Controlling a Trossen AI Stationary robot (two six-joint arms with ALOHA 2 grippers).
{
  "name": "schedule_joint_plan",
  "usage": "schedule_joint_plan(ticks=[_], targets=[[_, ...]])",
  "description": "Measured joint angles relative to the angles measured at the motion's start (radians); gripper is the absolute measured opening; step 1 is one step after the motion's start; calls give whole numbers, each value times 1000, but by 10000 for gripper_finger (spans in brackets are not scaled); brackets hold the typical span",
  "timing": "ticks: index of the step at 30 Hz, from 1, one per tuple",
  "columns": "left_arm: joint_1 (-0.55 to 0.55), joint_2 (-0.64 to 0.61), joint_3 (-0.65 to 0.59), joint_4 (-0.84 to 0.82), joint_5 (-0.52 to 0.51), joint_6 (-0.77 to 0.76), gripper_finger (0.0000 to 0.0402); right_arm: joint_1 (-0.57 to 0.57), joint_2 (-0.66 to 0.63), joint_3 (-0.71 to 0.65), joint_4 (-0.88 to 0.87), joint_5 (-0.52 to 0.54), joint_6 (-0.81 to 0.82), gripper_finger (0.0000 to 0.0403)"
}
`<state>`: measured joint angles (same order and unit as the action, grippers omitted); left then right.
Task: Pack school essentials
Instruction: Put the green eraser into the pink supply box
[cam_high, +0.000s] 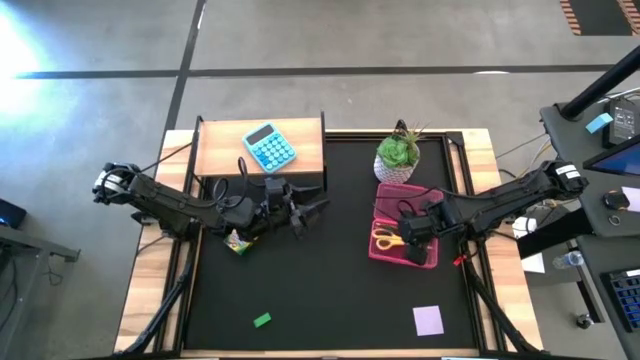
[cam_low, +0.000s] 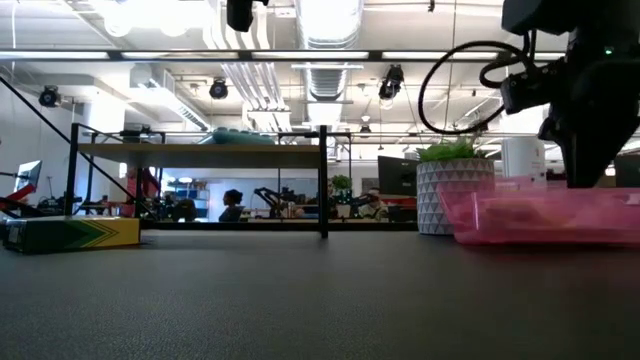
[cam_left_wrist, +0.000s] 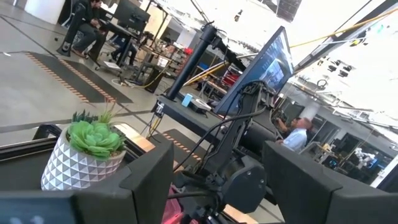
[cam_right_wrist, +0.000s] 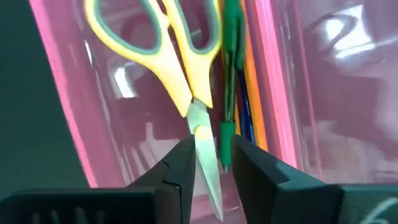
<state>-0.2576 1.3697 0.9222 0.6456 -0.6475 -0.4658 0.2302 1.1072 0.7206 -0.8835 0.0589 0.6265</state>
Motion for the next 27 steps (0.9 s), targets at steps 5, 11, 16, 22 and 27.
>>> schedule_joint_plan(ticks=[5,11,16,22,27], targets=[[0,0,0,-6,51,-1,228,0,0,39,7,14,0,83],[-5,-1,0,-65,158,-35,228,0,0,64,11,20,2,84],[-31,-7,0,-380,325,-279,228,1,0,83,11,20,1,92],[-145,0,0,-654,382,-521,228,1,-1,104,9,21,0,100],[-267,17,0,-765,390,-718,228,1,-1,110,11,20,-1,102]])
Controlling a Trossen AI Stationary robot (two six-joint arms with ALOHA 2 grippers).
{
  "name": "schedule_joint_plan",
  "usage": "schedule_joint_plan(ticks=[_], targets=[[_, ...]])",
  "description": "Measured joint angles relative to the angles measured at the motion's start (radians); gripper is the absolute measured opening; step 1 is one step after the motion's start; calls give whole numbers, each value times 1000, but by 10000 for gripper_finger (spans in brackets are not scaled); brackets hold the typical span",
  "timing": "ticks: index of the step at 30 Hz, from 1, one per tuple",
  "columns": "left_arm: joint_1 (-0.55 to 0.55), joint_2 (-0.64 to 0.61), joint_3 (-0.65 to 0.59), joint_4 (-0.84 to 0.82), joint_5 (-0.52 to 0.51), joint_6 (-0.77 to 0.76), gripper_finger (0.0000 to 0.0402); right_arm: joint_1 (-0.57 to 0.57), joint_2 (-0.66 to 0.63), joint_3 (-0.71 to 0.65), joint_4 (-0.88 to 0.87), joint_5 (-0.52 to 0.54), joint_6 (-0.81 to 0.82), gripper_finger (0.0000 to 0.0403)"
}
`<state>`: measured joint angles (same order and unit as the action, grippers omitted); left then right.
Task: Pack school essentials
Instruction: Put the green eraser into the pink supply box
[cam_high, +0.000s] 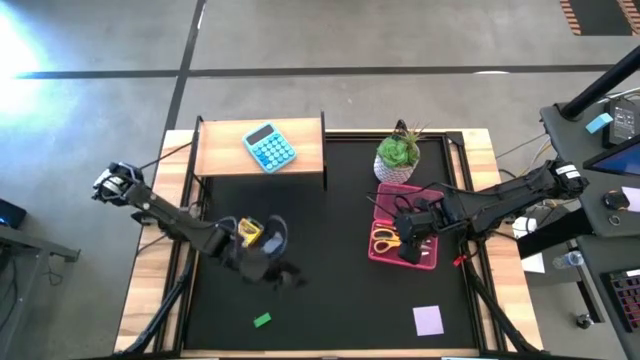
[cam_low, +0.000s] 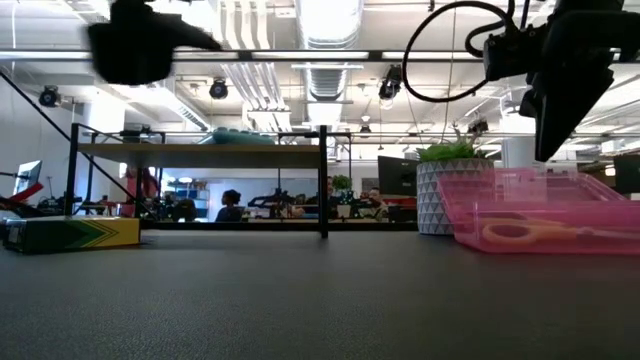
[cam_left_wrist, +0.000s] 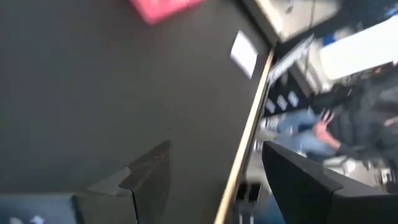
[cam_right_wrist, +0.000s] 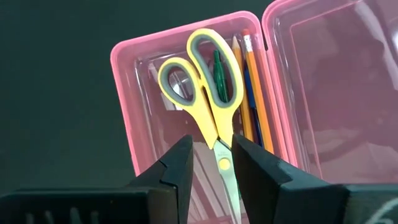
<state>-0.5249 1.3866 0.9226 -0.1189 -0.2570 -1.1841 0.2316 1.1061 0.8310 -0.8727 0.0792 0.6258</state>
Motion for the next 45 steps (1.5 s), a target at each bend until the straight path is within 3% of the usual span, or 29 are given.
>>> schedule_joint_plan(ticks=[6,11,18,22,29,37,45], targets=[[-121,66,0,-59,53,-115,228,13,0,0,7,1,-2,102],[-169,147,3,-67,152,-119,225,32,0,0,52,-1,4,102],[-176,232,128,-358,298,-36,195,61,1,71,63,0,55,102],[-181,260,202,-438,300,41,185,61,2,134,64,31,77,102],[-233,348,248,-514,296,47,184,65,2,242,64,127,122,102],[-271,448,270,-581,290,38,184,65,2,315,63,153,140,102],[-271,463,270,-580,202,38,184,65,2,327,62,158,181,102]])
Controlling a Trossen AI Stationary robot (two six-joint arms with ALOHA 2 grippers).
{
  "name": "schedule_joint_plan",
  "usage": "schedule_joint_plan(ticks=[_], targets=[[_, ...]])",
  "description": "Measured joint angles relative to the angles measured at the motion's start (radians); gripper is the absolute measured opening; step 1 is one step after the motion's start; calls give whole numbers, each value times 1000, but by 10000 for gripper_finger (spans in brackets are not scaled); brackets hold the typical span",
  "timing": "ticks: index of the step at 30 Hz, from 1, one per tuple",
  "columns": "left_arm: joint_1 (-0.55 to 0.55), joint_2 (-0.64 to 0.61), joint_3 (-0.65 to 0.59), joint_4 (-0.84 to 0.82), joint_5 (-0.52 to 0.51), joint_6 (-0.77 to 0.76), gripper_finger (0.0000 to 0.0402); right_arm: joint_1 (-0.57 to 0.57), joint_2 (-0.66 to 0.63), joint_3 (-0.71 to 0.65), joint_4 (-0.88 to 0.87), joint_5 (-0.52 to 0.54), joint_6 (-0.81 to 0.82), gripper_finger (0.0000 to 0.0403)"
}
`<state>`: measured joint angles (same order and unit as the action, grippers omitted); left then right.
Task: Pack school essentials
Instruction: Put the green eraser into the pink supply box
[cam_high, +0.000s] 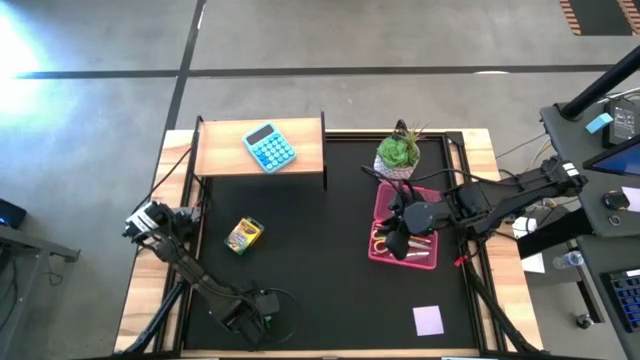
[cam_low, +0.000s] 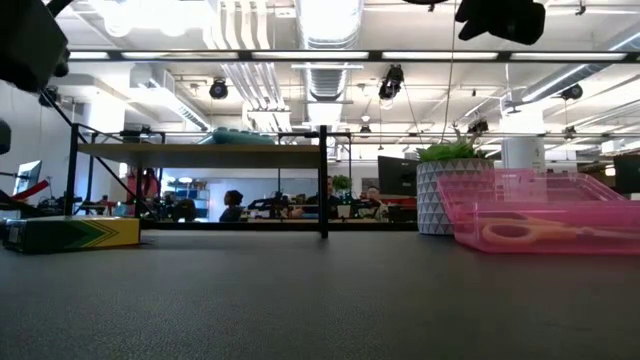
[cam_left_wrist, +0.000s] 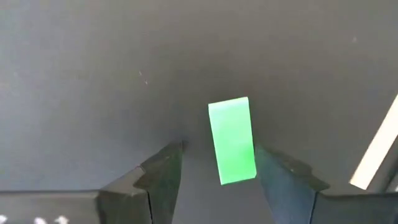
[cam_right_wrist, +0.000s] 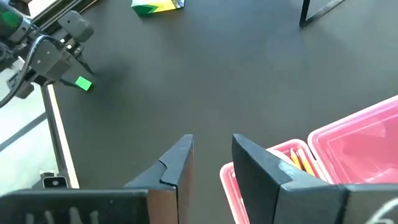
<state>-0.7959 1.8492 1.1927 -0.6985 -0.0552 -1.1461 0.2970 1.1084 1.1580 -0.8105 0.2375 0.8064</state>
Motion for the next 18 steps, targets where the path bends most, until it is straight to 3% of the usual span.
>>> schedule_joint_plan(ticks=[13,18], targets=[[-11,69,1,-2,-38,1,183,0,0,-2,-2,0,-3,102],[-11,74,8,-9,-37,1,149,0,0,-2,-5,0,-6,102]])
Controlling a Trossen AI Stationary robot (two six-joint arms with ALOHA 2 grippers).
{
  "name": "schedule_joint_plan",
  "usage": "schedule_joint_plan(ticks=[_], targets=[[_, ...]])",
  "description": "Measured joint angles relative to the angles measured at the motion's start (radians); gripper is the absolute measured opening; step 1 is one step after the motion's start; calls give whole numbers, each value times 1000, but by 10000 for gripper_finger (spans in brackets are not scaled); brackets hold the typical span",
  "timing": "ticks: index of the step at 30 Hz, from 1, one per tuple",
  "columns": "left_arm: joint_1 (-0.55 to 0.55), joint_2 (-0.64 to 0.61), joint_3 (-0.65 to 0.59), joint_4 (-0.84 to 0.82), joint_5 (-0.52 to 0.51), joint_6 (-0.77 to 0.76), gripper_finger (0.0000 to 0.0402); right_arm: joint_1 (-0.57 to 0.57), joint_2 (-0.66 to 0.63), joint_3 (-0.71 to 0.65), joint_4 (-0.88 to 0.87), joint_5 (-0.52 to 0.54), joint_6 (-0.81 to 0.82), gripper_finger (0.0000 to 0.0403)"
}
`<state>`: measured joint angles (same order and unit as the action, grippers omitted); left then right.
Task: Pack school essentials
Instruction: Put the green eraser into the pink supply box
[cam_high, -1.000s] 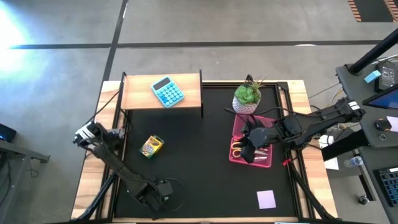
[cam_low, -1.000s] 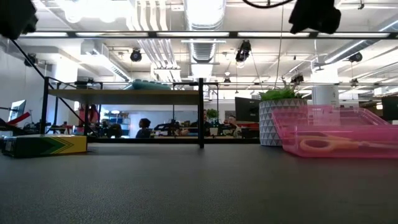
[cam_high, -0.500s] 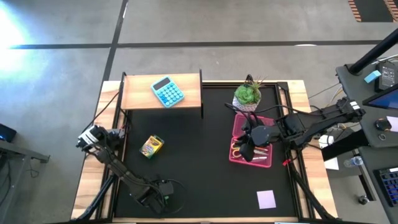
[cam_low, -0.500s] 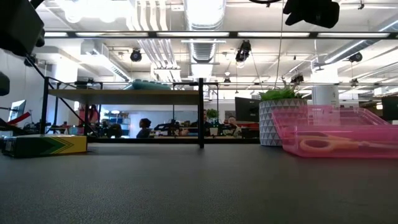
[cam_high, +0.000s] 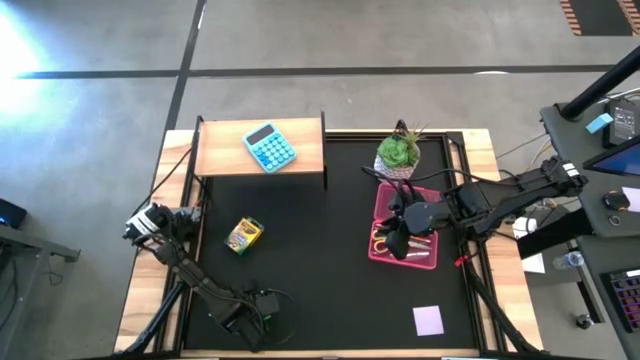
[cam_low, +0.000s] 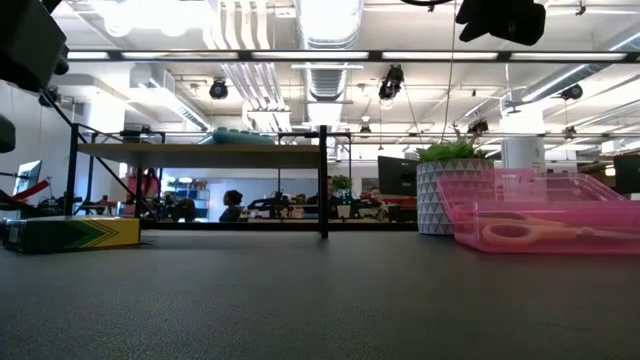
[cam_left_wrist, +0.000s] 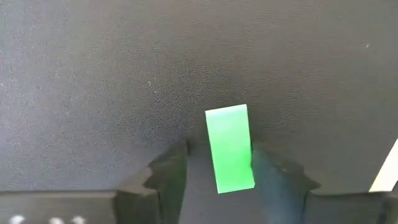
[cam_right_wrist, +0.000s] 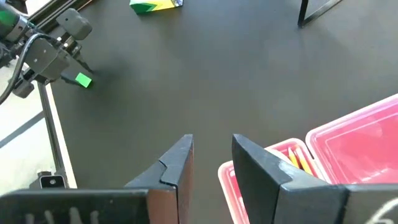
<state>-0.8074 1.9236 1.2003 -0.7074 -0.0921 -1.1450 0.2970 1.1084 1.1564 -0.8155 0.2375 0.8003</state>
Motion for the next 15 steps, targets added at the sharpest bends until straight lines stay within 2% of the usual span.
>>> schedule_joint_plan(ticks=[8,15], targets=[[3,-26,2,6,4,0,52,0,0,-1,-40,0,0,102],[20,-83,-3,16,-39,1,32,0,0,-1,-91,0,-17,102]])
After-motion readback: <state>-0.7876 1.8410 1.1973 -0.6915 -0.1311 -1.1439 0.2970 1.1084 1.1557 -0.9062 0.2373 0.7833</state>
